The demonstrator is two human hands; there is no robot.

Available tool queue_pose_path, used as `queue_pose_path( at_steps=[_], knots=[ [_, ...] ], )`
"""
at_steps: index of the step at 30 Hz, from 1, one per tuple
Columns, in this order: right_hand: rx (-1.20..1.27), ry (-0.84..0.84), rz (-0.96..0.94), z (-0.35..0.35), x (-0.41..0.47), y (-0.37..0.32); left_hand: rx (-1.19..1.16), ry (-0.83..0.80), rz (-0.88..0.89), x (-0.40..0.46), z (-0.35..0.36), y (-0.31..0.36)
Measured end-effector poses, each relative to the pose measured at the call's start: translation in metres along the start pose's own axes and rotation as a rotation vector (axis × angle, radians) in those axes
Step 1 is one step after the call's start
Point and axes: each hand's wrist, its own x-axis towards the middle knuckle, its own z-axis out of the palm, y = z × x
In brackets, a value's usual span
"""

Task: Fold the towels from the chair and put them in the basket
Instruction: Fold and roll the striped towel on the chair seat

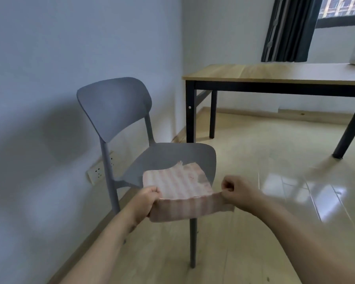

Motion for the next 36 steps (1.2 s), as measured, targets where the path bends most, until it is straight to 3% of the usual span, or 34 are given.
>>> queue_pose_path(
  at_steps=[3, 5, 9, 16, 24, 28, 33, 36],
  knots=[
    [-0.024, -0.125, 0.110, 0.008, -0.002, 0.017, 0.094, -0.116, -0.152, 0.004, 0.001, -0.015],
    [-0.003, -0.160, 0.123, 0.008, 0.004, 0.015, 0.112, -0.106, -0.181, 0.010, -0.002, -0.015],
    [0.086, -0.194, 0.161, 0.003, 0.032, -0.005, 0.116, 0.038, -0.173, 0.033, -0.012, -0.009],
    [0.110, -0.055, 0.150, 0.004, 0.119, -0.033, 0.075, 0.385, -0.071, 0.103, -0.035, -0.012],
    [-0.241, 0.009, 0.270, 0.071, 0.189, -0.005, 0.433, 0.446, -0.090, 0.166, -0.021, -0.049],
    [-0.401, 0.120, 0.180, 0.096, 0.187, 0.010, 0.692, 0.522, 0.031, 0.169, -0.014, -0.062],
    [-0.482, 0.241, 0.034, 0.101, 0.192, 0.017, 0.735, 0.467, 0.043, 0.177, -0.021, -0.064],
    [-0.364, 0.255, -0.043, 0.102, 0.192, 0.020, 0.735, 0.421, 0.043, 0.176, -0.021, -0.064]
  ],
)
